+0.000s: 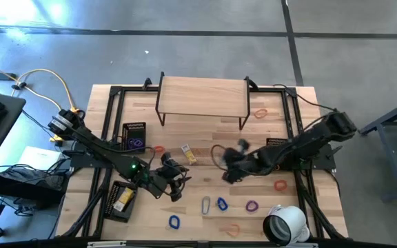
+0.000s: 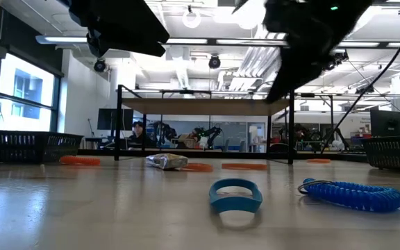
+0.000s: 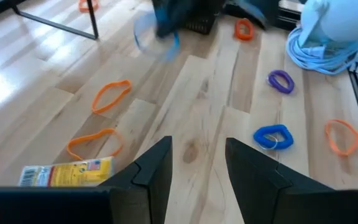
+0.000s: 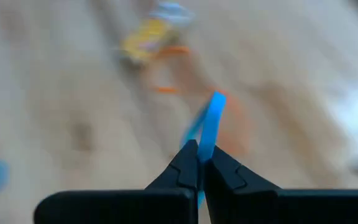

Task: Pick & Place Office Desk Supplies
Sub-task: Put the blue rubber band into the top right black bin

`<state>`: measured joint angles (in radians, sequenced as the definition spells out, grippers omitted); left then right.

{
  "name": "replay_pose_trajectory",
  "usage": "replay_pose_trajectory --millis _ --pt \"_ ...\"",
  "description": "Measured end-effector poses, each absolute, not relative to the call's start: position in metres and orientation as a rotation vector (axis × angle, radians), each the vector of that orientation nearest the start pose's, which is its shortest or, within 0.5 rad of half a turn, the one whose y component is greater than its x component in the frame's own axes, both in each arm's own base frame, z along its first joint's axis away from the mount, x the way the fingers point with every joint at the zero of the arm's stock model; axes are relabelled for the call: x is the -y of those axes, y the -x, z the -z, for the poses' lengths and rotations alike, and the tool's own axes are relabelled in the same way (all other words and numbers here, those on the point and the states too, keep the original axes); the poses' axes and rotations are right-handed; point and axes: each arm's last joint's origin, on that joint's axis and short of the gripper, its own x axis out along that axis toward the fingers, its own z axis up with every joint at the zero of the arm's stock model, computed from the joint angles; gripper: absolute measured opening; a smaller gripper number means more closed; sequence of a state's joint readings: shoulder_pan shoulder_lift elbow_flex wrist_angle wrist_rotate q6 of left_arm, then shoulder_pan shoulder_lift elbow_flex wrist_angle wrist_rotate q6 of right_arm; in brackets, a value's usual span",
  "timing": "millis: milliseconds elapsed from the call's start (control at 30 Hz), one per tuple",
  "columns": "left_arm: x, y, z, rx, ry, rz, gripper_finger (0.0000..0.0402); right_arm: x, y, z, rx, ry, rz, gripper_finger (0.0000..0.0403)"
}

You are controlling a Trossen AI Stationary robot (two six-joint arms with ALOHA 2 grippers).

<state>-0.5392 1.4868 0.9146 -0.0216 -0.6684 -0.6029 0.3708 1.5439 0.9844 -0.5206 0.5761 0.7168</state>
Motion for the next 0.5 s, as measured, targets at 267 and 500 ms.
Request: replay_pose_trajectory --millis 267,500 --pt "0.145 -0.276 -0.234 -0.432 0.254 -0.258 0.0144 -0.09 -0.216 -0.234 -0.834 -0.31 0.827 0.0004" --pt "0.145 -0.276 -0.233 -0.442 0.259 -0.24 0.0144 -0.075 -0.173 -0.238 -0.97 -0.429 1.223 0.0004"
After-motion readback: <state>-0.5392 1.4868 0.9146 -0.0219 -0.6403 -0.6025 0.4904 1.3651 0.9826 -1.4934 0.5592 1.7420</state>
